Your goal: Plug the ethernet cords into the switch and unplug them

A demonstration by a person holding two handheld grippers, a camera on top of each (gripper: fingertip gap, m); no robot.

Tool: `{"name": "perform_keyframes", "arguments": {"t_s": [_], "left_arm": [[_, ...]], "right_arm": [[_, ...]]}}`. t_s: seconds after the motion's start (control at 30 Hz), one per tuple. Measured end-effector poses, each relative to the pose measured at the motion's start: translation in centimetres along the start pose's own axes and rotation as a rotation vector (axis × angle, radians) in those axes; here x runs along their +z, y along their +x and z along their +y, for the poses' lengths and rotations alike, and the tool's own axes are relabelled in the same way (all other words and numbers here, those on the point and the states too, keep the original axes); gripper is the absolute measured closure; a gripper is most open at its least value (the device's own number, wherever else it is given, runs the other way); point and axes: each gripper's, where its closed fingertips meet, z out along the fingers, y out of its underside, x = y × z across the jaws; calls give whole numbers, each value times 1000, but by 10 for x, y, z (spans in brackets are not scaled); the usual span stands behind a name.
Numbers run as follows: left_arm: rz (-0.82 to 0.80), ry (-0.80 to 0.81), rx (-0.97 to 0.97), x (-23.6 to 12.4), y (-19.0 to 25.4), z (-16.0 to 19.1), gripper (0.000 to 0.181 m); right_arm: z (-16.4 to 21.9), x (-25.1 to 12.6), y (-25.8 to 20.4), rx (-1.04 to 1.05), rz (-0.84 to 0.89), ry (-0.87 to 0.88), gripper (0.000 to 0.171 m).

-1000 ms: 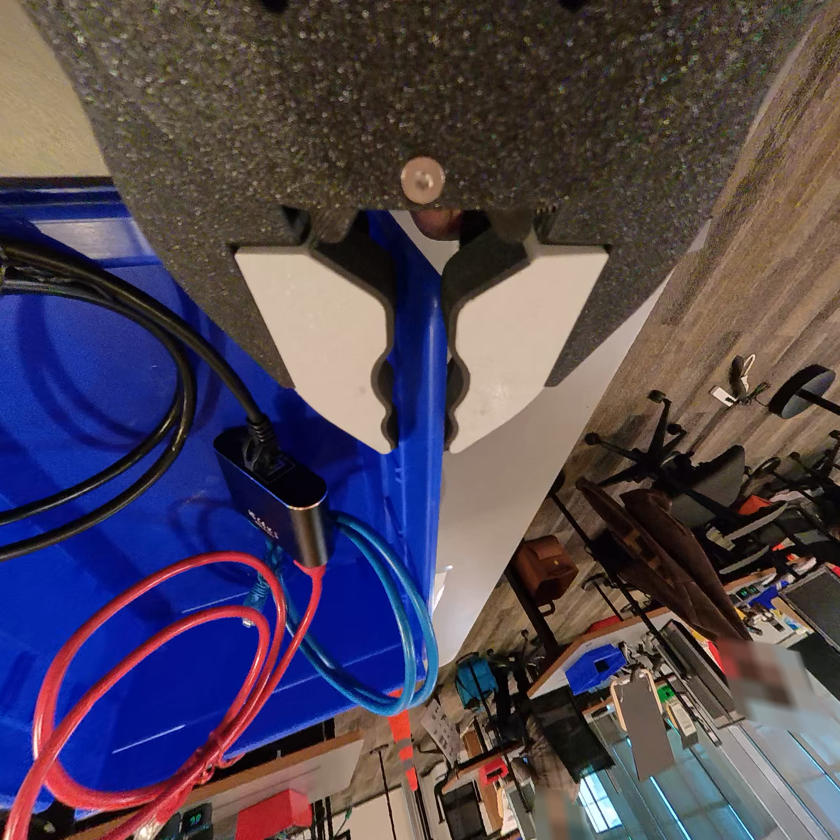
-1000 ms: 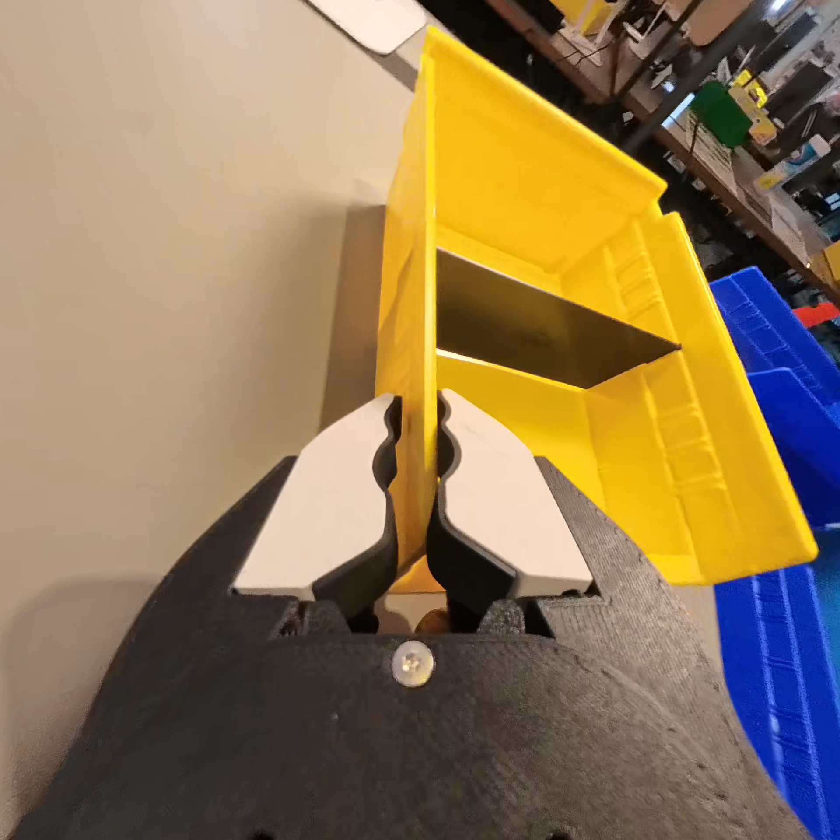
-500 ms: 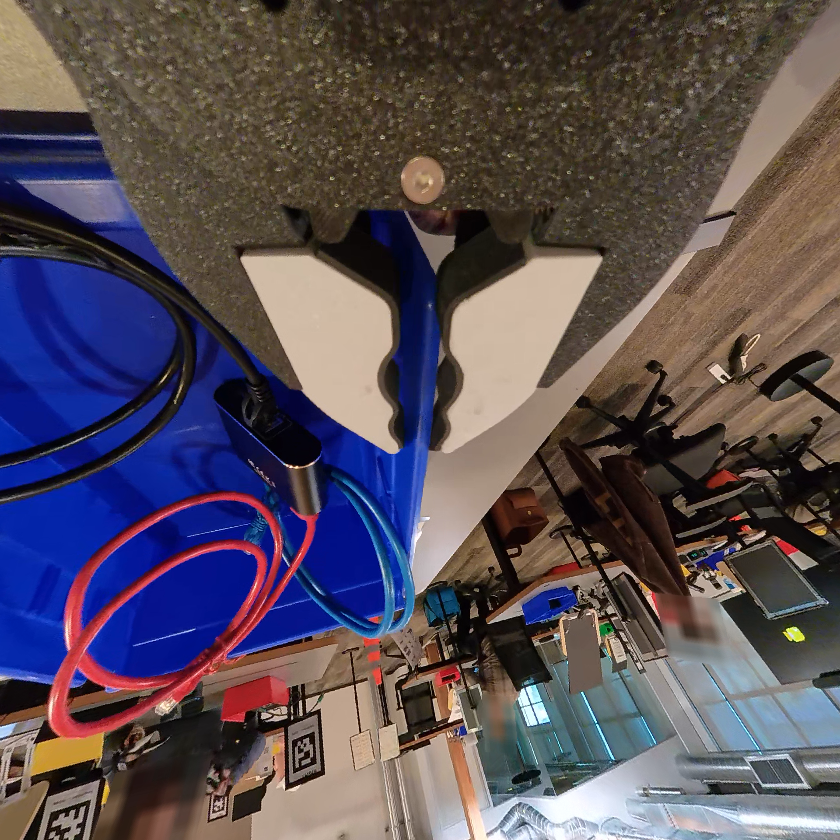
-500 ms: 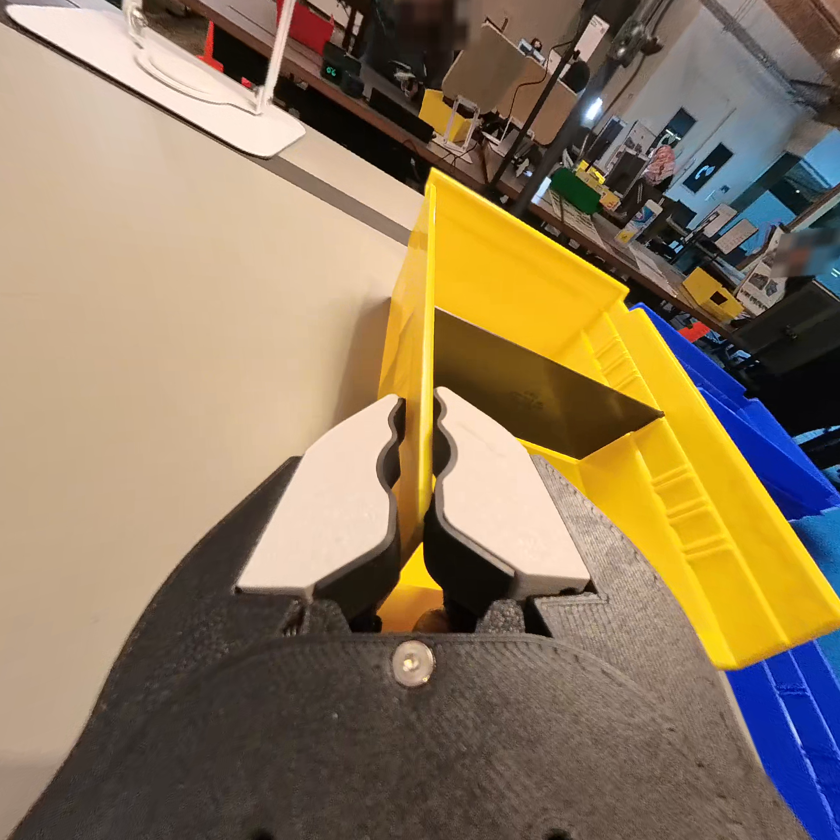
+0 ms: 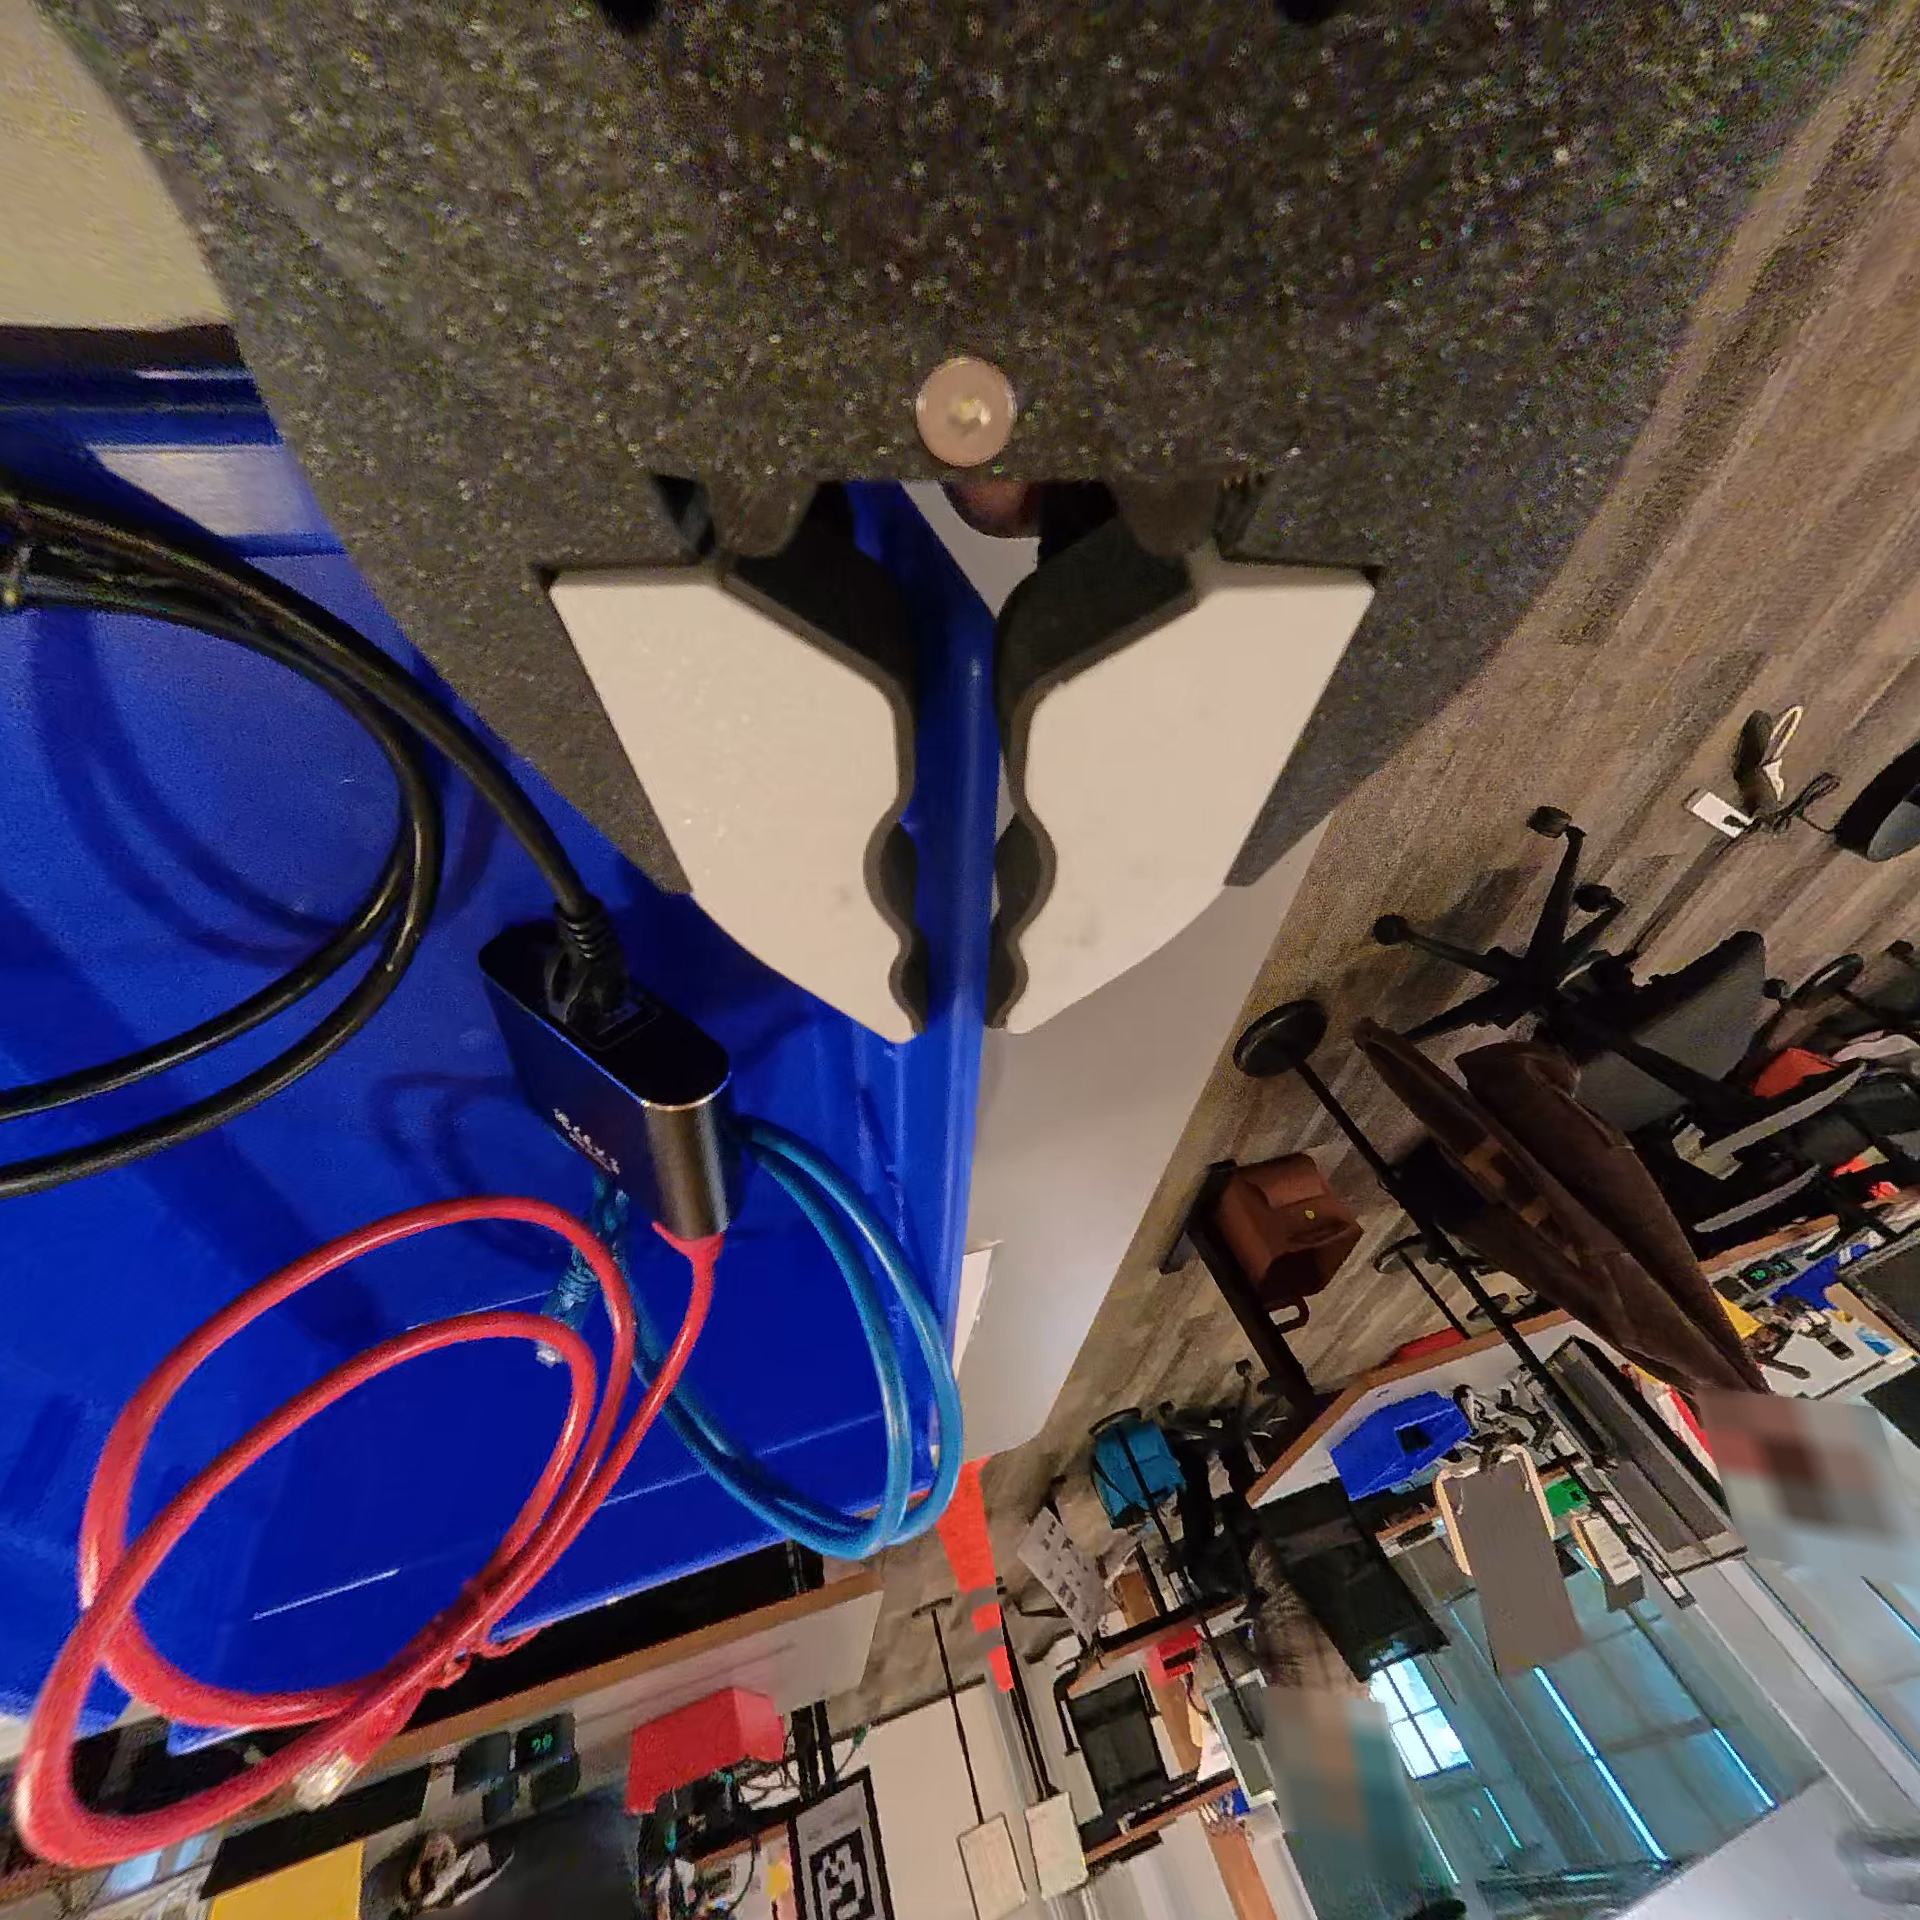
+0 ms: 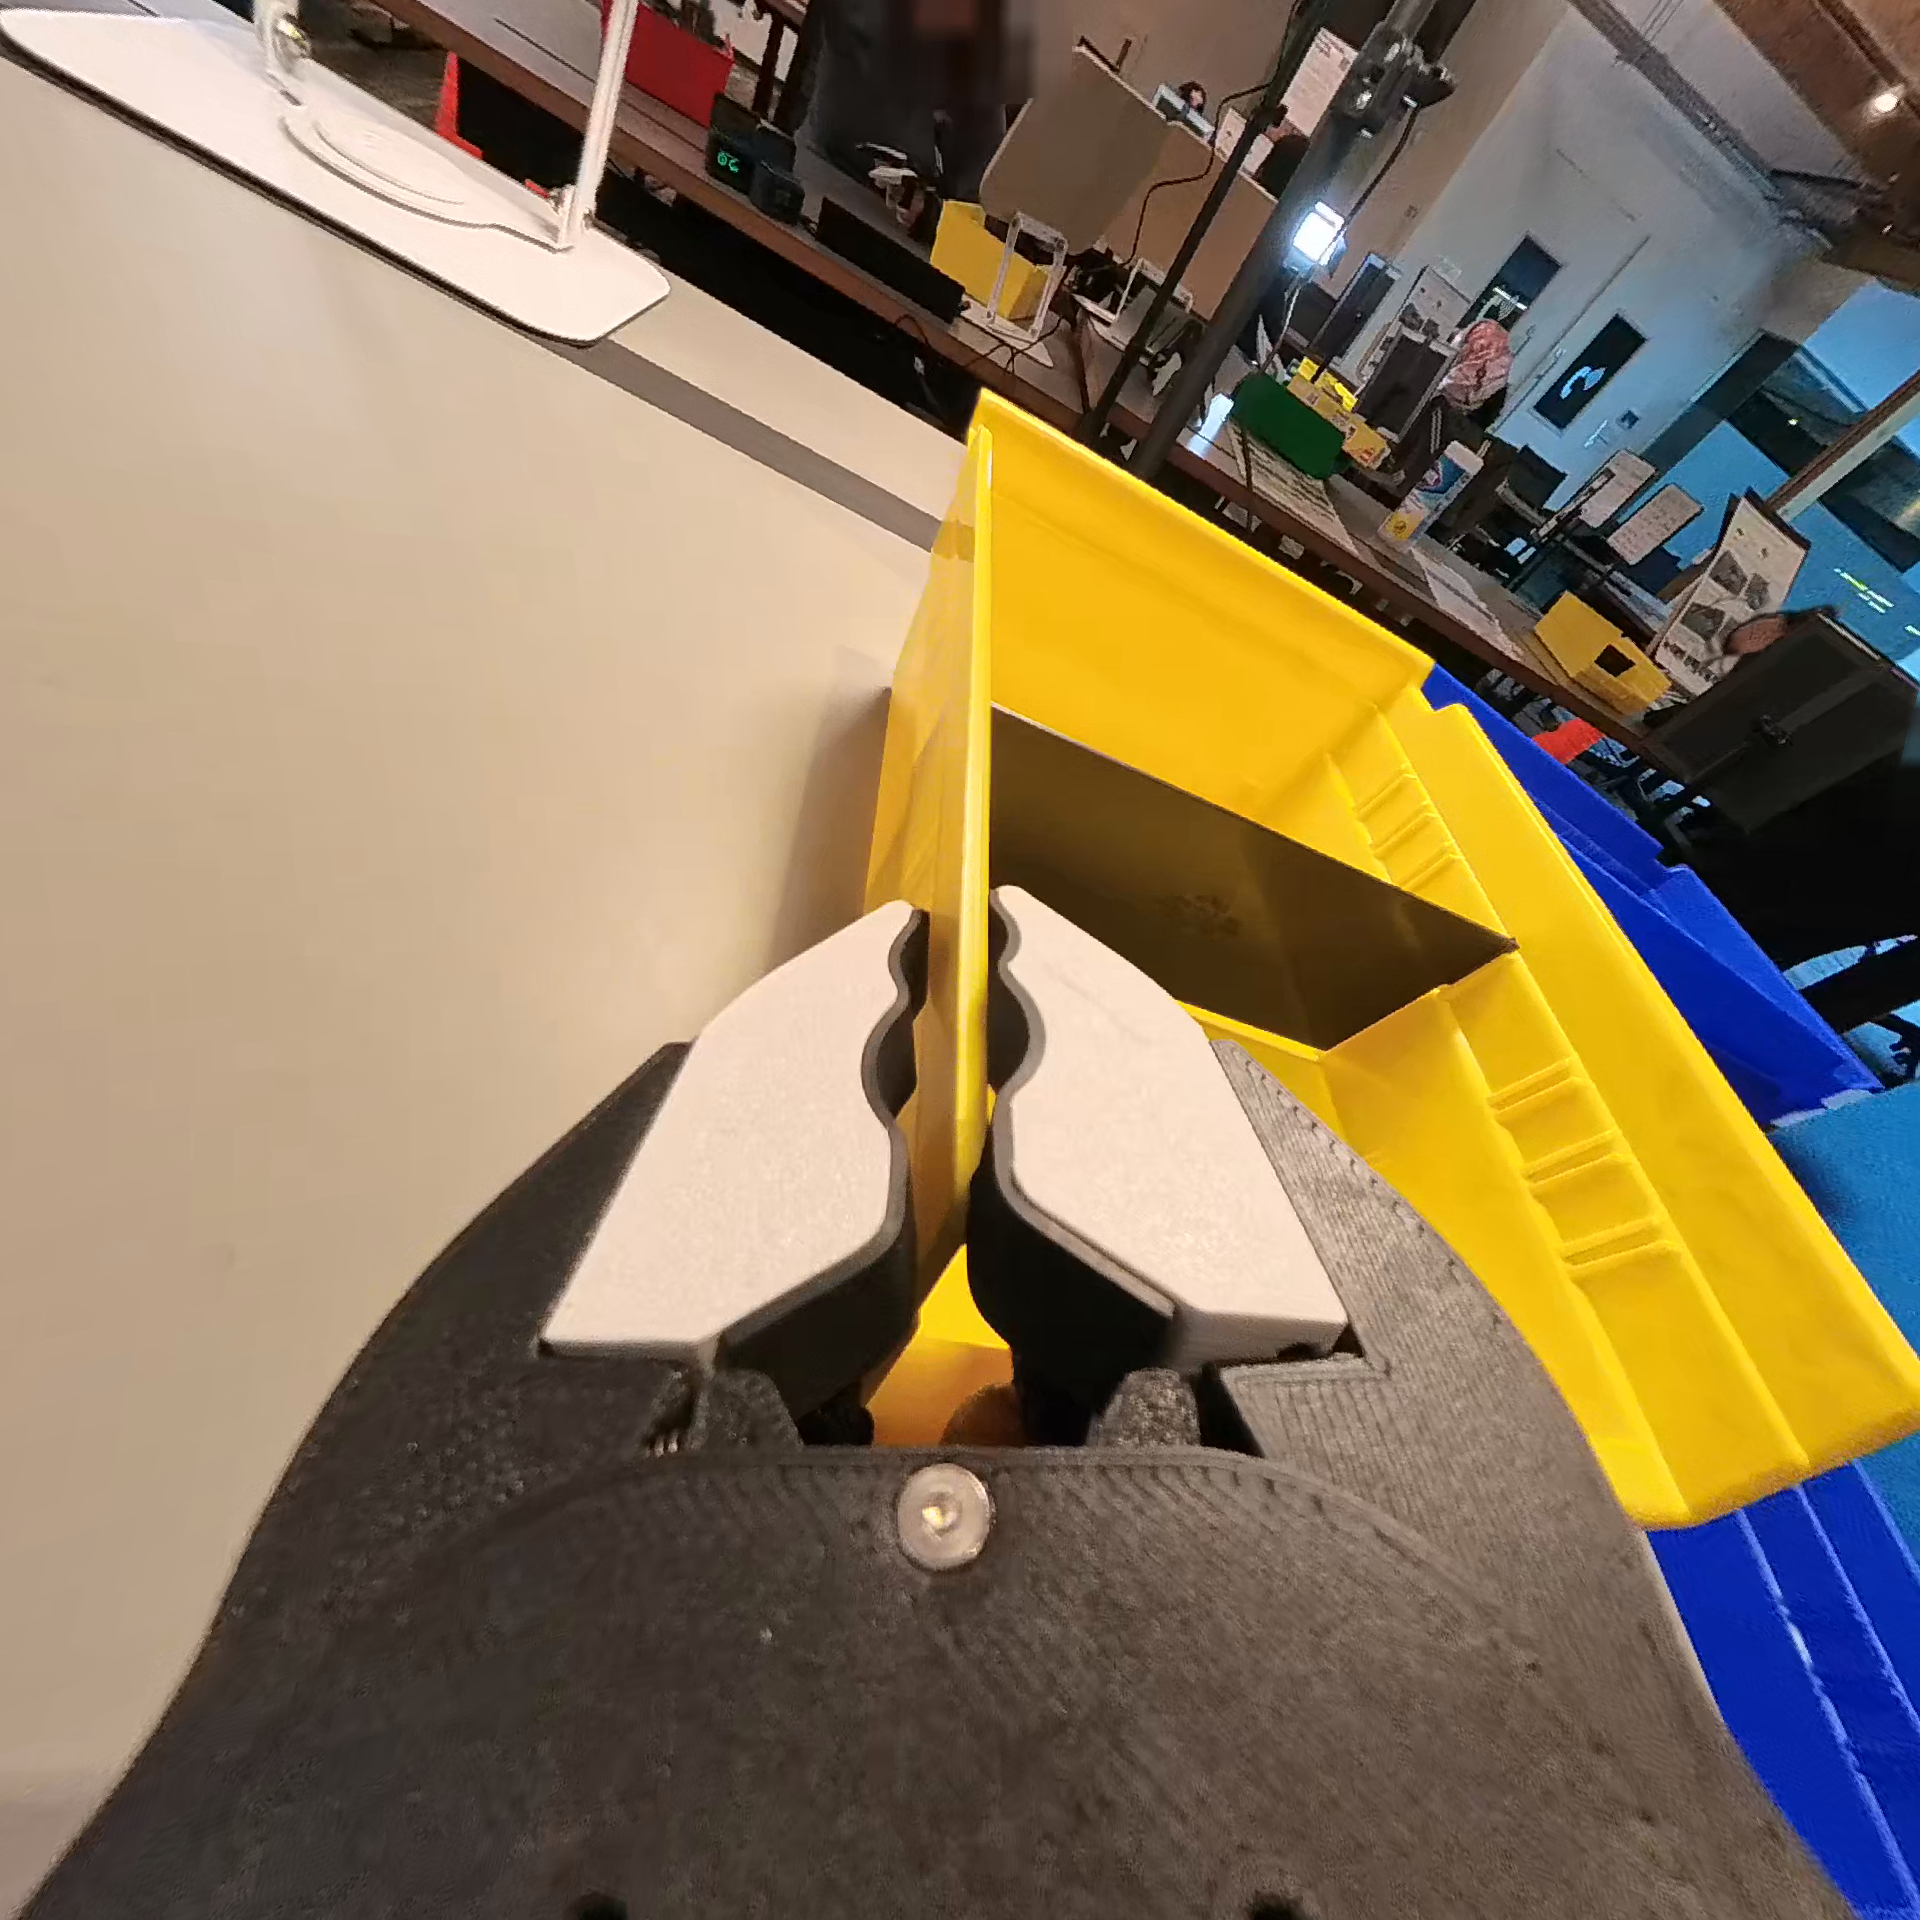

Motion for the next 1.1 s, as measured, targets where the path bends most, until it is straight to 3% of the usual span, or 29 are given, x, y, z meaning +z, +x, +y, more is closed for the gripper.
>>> {"name": "perform_keyframes", "arguments": {"t_s": [0.2, 0.37, 0.53, 0.8, 1.1], "left_arm": [[41, -22, 41, 14, -17, 2, 169], [19, 92, 64, 17, -22, 0, 168], [-6, 108, 63, 19, -27, 0, 168], [-101, 85, 100, 25, -51, 5, 167], [-69, 72, 110, 39, -68, 8, 167]], "right_arm": [[5, -13, 6, -34, 53, 3, 161], [10, -19, 16, -18, 80, 11, 161], [14, -20, 22, -5, 71, 22, 162], [18, -15, 30, 11, 63, 17, 162], [21, -9, 38, 11, 70, 5, 162]]}}
